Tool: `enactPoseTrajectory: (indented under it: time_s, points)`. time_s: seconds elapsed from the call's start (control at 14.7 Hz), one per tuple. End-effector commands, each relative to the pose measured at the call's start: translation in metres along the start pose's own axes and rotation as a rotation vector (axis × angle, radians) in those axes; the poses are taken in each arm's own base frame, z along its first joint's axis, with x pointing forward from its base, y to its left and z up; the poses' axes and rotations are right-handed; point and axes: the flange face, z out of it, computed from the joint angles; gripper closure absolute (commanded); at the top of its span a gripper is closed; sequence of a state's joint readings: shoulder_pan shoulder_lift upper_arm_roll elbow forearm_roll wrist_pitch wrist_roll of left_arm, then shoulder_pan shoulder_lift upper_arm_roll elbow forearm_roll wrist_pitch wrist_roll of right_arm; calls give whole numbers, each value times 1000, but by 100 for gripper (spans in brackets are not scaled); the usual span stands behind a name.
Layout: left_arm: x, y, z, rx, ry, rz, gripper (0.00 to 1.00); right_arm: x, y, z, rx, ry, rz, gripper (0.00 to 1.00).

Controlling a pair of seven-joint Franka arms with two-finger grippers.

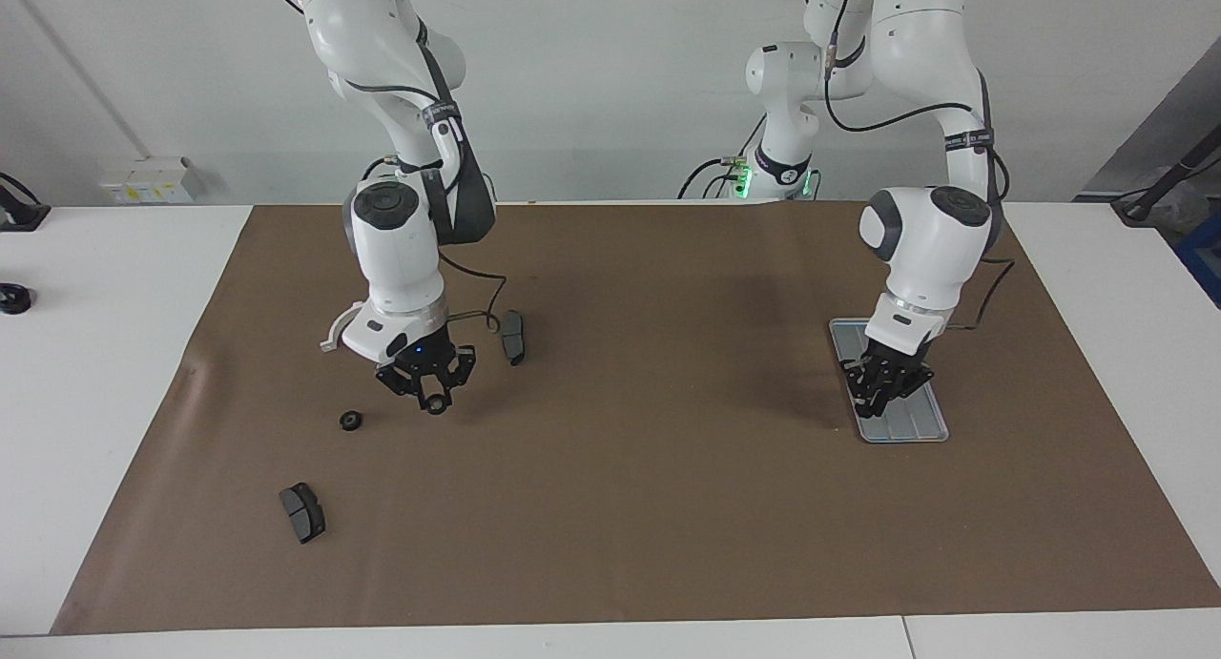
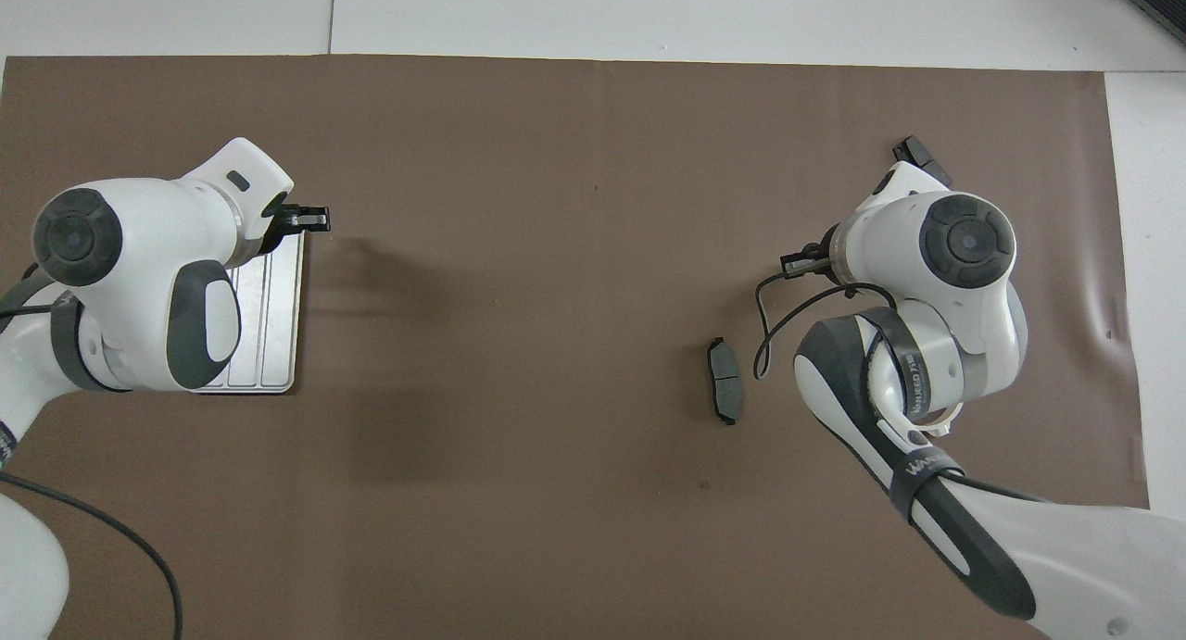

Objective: Place bearing gear from tray to pile

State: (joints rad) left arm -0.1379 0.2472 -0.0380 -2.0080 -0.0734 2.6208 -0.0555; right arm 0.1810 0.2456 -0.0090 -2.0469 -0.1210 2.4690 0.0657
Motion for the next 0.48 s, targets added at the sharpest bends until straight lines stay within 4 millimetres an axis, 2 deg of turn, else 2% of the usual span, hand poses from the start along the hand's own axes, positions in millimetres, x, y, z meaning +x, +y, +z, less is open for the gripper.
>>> enactPoseTrajectory:
  time_s: [0.0, 0.07, 0.27, 0.34, 0.41]
  points:
    - [4, 59, 6, -41, 37, -20, 100, -21, 22, 7, 15, -3, -3, 100]
    - [2, 88, 10, -59, 33, -36, 100, -30, 23, 15, 18, -20, 1, 100]
    - [-3, 141, 19, -90, 24, -57, 100, -47, 21, 27, 25, -25, 8, 100]
    - [-2, 156, 26, -99, 26, -71, 100, -48, 24, 27, 24, -25, 14, 93]
    - [3, 172, 32, -116, 48, -90, 100, -48, 26, 27, 24, -29, 17, 56]
